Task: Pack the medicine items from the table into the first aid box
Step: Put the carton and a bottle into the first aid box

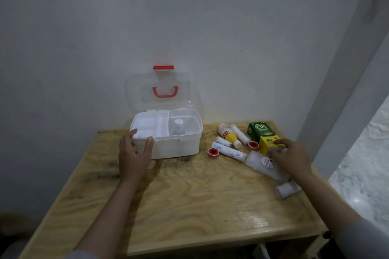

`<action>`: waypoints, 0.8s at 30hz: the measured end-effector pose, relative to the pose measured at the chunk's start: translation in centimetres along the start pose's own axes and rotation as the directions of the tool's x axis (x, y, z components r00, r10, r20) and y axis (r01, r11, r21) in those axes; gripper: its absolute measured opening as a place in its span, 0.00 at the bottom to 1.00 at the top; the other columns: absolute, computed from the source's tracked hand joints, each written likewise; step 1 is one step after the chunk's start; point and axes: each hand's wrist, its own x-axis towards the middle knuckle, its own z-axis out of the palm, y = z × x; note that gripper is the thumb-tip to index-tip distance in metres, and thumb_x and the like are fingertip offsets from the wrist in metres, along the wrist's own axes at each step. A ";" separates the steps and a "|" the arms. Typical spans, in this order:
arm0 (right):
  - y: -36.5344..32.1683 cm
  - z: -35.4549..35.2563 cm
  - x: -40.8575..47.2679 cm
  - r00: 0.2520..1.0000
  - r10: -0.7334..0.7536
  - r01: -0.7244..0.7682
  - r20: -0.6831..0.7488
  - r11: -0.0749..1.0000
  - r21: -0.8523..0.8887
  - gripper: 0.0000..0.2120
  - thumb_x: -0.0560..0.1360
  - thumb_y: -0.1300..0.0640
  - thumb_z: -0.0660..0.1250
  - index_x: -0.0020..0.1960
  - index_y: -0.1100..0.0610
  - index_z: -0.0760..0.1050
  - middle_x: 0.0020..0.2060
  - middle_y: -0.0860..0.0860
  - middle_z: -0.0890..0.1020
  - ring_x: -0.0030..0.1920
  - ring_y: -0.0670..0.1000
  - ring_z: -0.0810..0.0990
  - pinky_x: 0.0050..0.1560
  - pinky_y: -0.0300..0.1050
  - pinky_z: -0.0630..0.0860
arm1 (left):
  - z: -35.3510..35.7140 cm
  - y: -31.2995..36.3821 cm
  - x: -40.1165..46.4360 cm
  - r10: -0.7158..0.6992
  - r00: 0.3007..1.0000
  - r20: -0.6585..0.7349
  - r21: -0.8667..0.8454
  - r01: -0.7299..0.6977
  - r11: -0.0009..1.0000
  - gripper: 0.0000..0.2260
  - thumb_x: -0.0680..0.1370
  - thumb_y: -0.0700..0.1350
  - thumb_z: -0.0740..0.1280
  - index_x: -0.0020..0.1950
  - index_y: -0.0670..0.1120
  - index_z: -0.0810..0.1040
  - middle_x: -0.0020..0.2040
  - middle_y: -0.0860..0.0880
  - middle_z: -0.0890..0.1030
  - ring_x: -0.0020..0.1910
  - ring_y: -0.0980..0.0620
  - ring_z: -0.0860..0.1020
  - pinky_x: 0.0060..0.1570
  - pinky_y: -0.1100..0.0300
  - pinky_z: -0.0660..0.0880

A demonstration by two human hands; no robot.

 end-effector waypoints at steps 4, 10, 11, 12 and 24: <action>0.3 0.0 0.6 1.000 -0.013 0.014 -0.017 0.999 0.031 0.12 0.68 0.58 0.70 0.51 0.58 0.81 0.47 0.60 0.84 0.46 0.59 0.81 0.38 0.43 0.70 | -0.1 0.3 -0.1 -0.017 1.000 0.010 -0.015 0.017 1.000 0.25 0.75 0.54 0.67 0.70 0.49 0.67 0.70 0.46 0.70 0.66 0.45 0.71 0.59 0.44 0.76; 0.5 0.2 1.0 1.000 0.004 -0.003 -0.030 0.999 0.035 0.12 0.66 0.55 0.71 0.49 0.58 0.79 0.47 0.60 0.84 0.45 0.59 0.80 0.37 0.44 0.71 | -0.2 0.5 -0.2 -0.026 0.999 0.019 0.003 0.026 1.000 0.26 0.75 0.54 0.67 0.70 0.50 0.66 0.70 0.46 0.70 0.66 0.45 0.71 0.60 0.45 0.75; 0.3 0.2 1.0 0.999 0.003 -0.001 -0.048 0.999 0.038 0.12 0.66 0.56 0.71 0.48 0.58 0.80 0.46 0.60 0.84 0.44 0.59 0.80 0.37 0.44 0.71 | -0.3 0.6 -0.1 -0.027 0.999 0.023 0.002 0.027 1.000 0.26 0.75 0.54 0.67 0.70 0.49 0.66 0.70 0.46 0.70 0.66 0.45 0.70 0.60 0.46 0.75; 0.0 0.1 1.0 0.997 -0.003 0.007 -0.072 0.999 0.049 0.11 0.66 0.57 0.70 0.47 0.59 0.80 0.44 0.61 0.84 0.43 0.59 0.80 0.37 0.44 0.71 | -0.3 0.6 -0.1 -0.031 0.999 0.028 0.001 0.031 1.000 0.26 0.75 0.53 0.68 0.70 0.48 0.66 0.70 0.45 0.70 0.66 0.45 0.70 0.60 0.47 0.75; -11.8 -2.7 1.9 0.892 -0.443 0.439 -0.089 0.805 0.399 0.15 0.68 0.62 0.73 0.55 0.55 0.80 0.58 0.54 0.78 0.52 0.51 0.78 0.53 0.47 0.76 | -0.7 2.8 1.5 -0.004 0.995 0.102 0.116 -0.008 0.993 0.31 0.75 0.47 0.68 0.74 0.46 0.59 0.72 0.43 0.65 0.69 0.43 0.67 0.62 0.51 0.70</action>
